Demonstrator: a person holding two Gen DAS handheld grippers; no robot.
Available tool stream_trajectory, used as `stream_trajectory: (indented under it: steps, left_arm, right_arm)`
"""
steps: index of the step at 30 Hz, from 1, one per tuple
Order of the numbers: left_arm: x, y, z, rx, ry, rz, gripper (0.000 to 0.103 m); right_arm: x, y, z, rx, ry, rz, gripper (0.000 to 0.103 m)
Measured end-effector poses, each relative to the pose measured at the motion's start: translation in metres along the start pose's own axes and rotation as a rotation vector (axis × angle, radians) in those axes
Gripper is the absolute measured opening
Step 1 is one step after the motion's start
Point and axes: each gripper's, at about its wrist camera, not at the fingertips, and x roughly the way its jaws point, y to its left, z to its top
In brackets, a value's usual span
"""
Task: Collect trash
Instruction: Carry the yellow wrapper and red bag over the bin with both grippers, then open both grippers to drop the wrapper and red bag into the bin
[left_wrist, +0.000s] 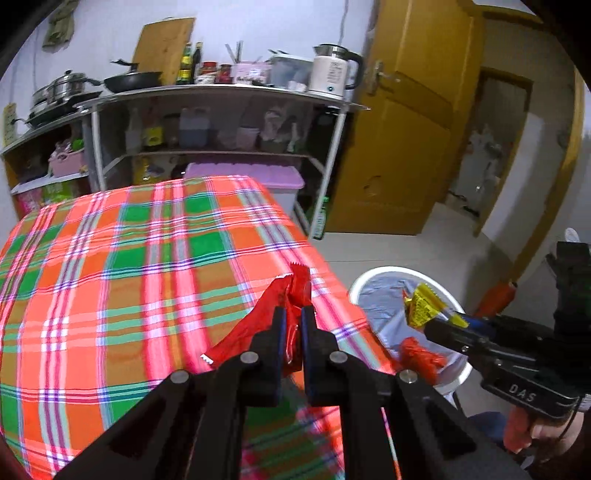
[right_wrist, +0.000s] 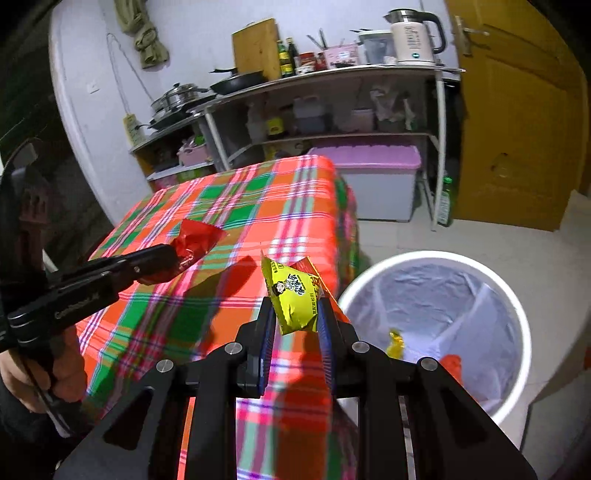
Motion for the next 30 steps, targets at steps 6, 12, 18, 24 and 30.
stream_trajectory:
  steps: [6,12,18,24,30]
  left_arm:
    - [0.011,-0.036,0.006,0.040,0.009,-0.061,0.008]
    - [0.026,-0.069,0.009,0.075,0.030,-0.116,0.008]
    - [0.042,-0.097,0.007,0.109,0.059,-0.156,0.008]
    - [0.060,-0.115,0.000,0.122,0.104,-0.176,0.008]
    - [0.079,-0.128,-0.008,0.124,0.154,-0.182,0.008]
  right_arm:
    - [-0.019,-0.028,-0.007,0.042,-0.018,-0.047,0.024]
    - [-0.034,-0.058,-0.013,0.094,-0.024,-0.099,0.024]
    - [-0.038,-0.089,-0.022,0.152,-0.012,-0.137,0.024]
    - [-0.031,-0.110,-0.029,0.192,0.020,-0.155,0.024]
    - [-0.021,-0.128,-0.035,0.225,0.049,-0.164,0.024]
